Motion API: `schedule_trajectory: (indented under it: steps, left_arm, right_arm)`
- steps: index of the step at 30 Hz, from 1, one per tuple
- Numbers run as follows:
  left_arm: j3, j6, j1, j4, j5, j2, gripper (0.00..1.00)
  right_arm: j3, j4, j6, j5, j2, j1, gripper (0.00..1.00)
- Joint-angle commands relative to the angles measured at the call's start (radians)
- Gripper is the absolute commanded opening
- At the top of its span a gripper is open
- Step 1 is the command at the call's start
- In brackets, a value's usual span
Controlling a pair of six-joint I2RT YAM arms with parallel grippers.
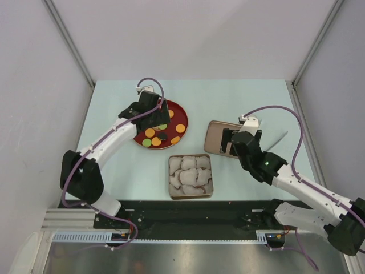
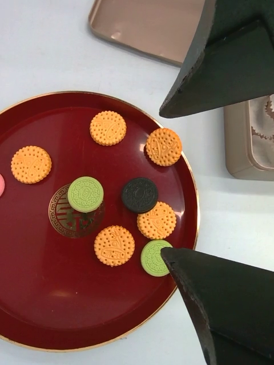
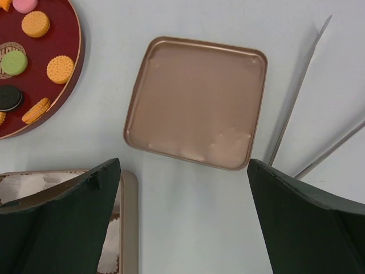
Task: Pack the cookies
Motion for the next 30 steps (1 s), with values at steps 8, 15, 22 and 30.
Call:
schedule_trajectory:
  steps: [8,15,22,30]
  left_arm:
    - [0.061,-0.020,0.026,0.008,0.034,0.125,1.00]
    - [0.005,-0.006,0.026,0.049,0.035,0.080,1.00]
    - [-0.052,-0.041,0.002,0.057,0.080,-0.020,0.99]
    - [-0.232,-0.110,-0.075,0.115,0.169,-0.208,0.99]
  right_arm:
    - [-0.061,0.118,-0.009,-0.066,0.008,0.010,1.00]
    - [-0.058,0.103,-0.013,-0.051,0.019,0.010,1.00]
    - [-0.024,0.032,0.151,-0.102,0.060,-0.213,1.00]
    - [0.058,0.085,0.242,-0.131,0.235,-0.549,1.00]
